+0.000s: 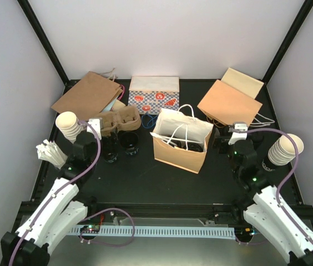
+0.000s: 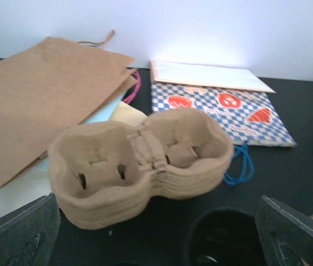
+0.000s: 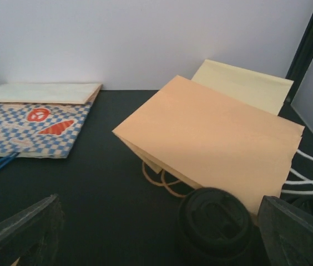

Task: Pack the takeout coffee

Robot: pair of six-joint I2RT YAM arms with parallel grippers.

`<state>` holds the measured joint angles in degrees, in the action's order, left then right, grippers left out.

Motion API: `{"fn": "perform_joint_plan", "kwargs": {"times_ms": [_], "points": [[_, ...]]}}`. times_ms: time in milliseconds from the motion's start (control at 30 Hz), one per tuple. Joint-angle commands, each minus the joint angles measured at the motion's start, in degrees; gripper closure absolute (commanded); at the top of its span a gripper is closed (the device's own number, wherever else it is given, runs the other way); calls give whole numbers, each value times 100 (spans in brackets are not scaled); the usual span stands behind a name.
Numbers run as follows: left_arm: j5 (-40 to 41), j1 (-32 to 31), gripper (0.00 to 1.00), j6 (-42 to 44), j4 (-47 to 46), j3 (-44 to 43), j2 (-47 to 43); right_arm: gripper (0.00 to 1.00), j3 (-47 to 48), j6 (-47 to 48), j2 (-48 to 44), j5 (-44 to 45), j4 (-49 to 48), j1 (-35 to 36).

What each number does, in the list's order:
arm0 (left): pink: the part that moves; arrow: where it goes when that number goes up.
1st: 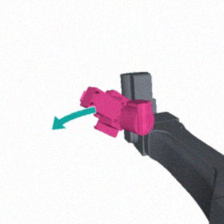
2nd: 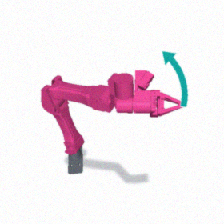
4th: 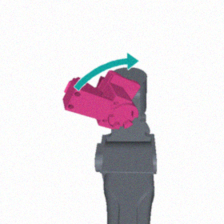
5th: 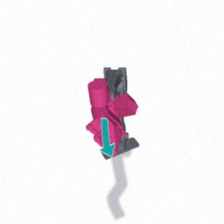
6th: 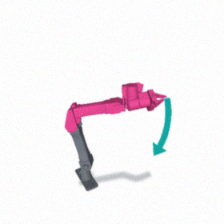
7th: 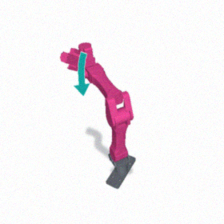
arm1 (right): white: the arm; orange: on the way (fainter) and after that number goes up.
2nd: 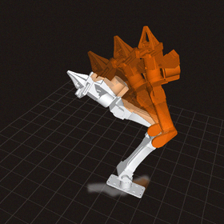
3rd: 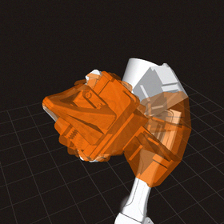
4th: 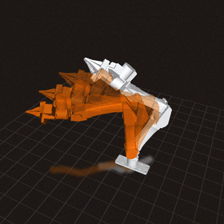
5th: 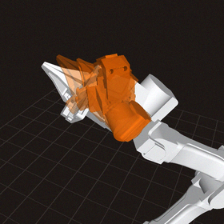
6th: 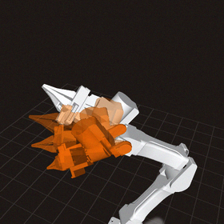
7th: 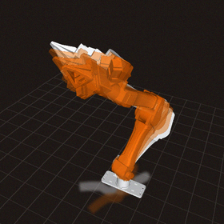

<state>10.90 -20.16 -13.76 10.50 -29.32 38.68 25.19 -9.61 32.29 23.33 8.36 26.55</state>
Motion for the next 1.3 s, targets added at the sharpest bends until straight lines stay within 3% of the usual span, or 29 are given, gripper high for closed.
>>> {"fn": "perform_joint_plan", "kwargs": {"times_ms": [0, 200, 433, 733, 967, 1067, 1200, 1267], "points": [[264, 249, 1, 55, -984, 193, 316, 4, -13, 450, 525, -110, -1306, -389], [1169, 256, 1, 402, -2138, 499, 1038, 17, -1013, 1584, 1215, -123, -3870, -590], [1655, 296, 1, 1168, -3515, 823, 1633, 17, -1407, 1319, 1985, -731, -4856, -1363], [824, 921, 1, 1551, -5284, 1410, 2630, 15, -1342, 1298, 3515, -826, -6117, -1699], [404, 1203, 1, 1745, -5605, 1229, 3032, 12, -1116, 1354, 4428, -1031, -6866, -1882], [297, 1264, 1, 1902, -5687, 1129, 3232, 10, -848, 1199, 4428, -1421, -6291, -2122], [3, 1519, 1, 1806, -6373, 1284, 3648, 8, -1043, 983, 4836, -1755, -7109, -2412], [-155, 1595, 1, 1747, -6448, 1288, 3785, 5, -950, 971, 4800, -1767, -6735, -2417]]}}
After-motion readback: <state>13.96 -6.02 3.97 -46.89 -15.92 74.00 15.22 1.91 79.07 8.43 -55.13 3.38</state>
